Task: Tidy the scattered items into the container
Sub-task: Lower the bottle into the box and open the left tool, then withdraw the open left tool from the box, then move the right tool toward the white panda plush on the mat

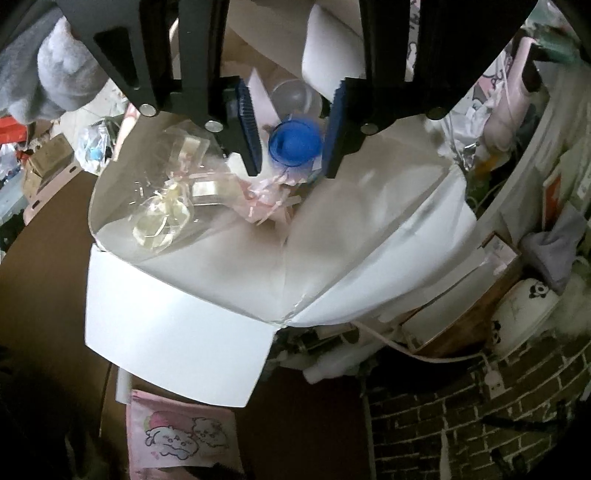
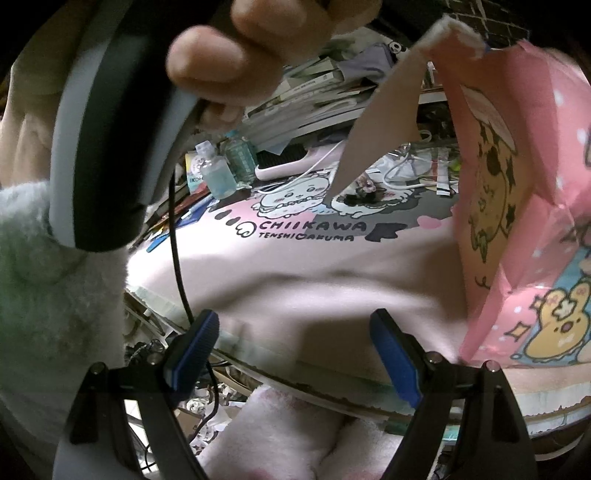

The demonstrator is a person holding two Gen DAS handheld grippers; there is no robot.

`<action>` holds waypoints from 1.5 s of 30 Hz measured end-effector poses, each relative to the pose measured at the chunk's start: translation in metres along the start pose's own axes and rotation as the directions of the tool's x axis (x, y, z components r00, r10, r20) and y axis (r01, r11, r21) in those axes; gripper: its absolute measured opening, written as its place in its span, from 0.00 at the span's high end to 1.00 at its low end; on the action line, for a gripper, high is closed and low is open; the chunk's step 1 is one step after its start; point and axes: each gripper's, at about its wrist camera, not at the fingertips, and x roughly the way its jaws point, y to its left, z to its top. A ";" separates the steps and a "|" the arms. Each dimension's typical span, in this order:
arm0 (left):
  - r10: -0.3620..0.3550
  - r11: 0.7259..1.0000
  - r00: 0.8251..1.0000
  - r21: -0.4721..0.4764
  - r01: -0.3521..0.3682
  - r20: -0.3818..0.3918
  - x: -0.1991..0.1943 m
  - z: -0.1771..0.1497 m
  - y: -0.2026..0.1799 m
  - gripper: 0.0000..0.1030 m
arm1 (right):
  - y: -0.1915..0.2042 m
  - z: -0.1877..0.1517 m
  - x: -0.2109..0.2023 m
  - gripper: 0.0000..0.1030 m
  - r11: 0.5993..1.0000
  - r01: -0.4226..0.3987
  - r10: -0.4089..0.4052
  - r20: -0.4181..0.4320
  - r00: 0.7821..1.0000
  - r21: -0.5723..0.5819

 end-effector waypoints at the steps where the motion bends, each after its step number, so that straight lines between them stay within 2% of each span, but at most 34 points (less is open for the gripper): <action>1: 0.001 1.000 1.000 -0.005 -0.001 0.003 -0.001 0.000 0.001 0.65 | 0.000 0.000 0.000 0.20 1.000 0.000 0.000 0.000 1.000 0.000; 4: -0.009 1.000 1.000 -0.004 0.010 0.013 -0.003 -0.001 0.000 0.57 | -0.001 0.000 0.000 0.20 1.000 0.000 0.000 0.000 1.000 0.000; 6: -0.010 1.000 1.000 0.005 0.010 0.025 -0.005 -0.001 -0.003 0.41 | -0.001 0.000 0.000 0.20 1.000 0.000 0.000 0.000 1.000 0.000; 9: -0.021 1.000 0.998 0.004 0.021 0.064 -0.013 -0.001 -0.004 0.23 | -0.001 0.000 0.000 0.20 1.000 -0.001 0.001 -0.001 1.000 0.000; 11: -0.031 0.999 0.995 -0.005 0.032 0.094 -0.021 -0.002 -0.003 0.22 | -0.001 0.000 0.000 0.20 1.000 0.001 -0.001 -0.003 1.000 -0.003; 15: -0.015 1.000 0.988 -0.020 0.018 0.152 -0.038 -0.004 0.001 0.11 | 0.001 0.000 0.000 0.20 1.000 0.007 -0.007 -0.005 1.000 -0.009; 19: 0.054 0.998 0.980 -0.036 -0.048 0.190 -0.056 -0.013 0.007 0.08 | 0.006 0.000 0.003 0.20 0.999 0.022 -0.022 -0.008 1.000 -0.023; 25: 0.191 0.978 0.954 -0.129 -0.165 0.229 -0.083 -0.043 0.027 0.04 | 0.018 0.000 0.010 0.20 0.996 0.053 -0.054 -0.015 0.998 -0.070; 33: 0.348 0.918 0.913 -0.273 -0.286 0.214 -0.100 -0.100 0.058 0.03 | 0.032 0.000 0.019 0.20 0.990 0.090 -0.093 -0.018 0.996 -0.112; 40: 0.458 0.831 0.868 -0.438 -0.343 0.190 -0.118 -0.160 0.084 0.02 | 0.041 0.003 0.028 0.20 0.983 0.130 -0.133 -0.019 0.991 -0.131; 45: 0.496 0.777 0.852 -0.524 -0.348 0.169 -0.125 -0.201 0.098 0.01 | 0.052 0.005 0.036 0.20 0.975 0.152 -0.157 -0.015 0.988 -0.161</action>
